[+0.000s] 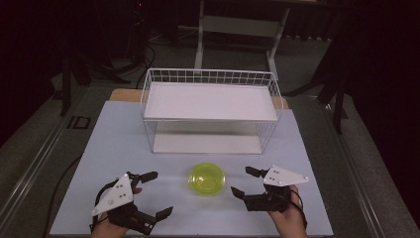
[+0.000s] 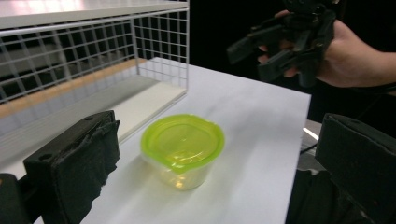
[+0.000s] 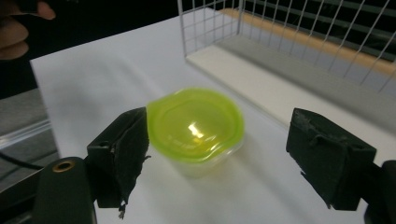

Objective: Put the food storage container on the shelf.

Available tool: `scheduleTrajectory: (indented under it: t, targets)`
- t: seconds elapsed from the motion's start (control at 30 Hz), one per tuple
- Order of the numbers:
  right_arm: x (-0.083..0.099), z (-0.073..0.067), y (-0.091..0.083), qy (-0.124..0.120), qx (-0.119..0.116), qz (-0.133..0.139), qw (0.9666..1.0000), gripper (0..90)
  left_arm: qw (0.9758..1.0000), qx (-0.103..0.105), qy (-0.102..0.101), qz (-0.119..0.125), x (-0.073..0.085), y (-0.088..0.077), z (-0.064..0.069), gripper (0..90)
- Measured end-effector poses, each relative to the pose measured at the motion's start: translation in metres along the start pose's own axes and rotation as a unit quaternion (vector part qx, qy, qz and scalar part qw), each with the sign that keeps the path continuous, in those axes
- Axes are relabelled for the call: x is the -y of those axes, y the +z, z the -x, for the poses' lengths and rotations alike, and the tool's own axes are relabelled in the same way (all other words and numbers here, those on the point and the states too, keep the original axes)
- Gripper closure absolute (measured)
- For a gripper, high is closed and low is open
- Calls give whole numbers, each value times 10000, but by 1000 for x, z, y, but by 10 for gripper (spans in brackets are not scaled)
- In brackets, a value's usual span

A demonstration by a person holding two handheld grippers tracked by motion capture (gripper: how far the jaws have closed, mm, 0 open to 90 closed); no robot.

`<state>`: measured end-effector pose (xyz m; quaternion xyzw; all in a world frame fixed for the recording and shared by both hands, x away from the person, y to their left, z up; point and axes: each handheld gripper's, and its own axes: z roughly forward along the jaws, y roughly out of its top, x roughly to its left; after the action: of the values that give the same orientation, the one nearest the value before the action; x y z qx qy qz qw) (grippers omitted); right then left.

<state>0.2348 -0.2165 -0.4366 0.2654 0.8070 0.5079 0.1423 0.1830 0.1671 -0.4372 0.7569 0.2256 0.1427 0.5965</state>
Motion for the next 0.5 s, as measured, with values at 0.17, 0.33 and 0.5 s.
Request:
scheduleTrajectory:
  t: [0.17,0.33,0.5]
  targets:
    - [-9,0,6,-80,-26,33,10000,188,9992,213,-319,70,-13,10,-10,3]
    - [-20,0,9,-171,34,282,9995,169,9997,224,-131,-24,-22,18,-17,3]
    - [-26,5,13,-182,142,458,9987,157,9997,157,-130,-132,-25,32,-24,3]
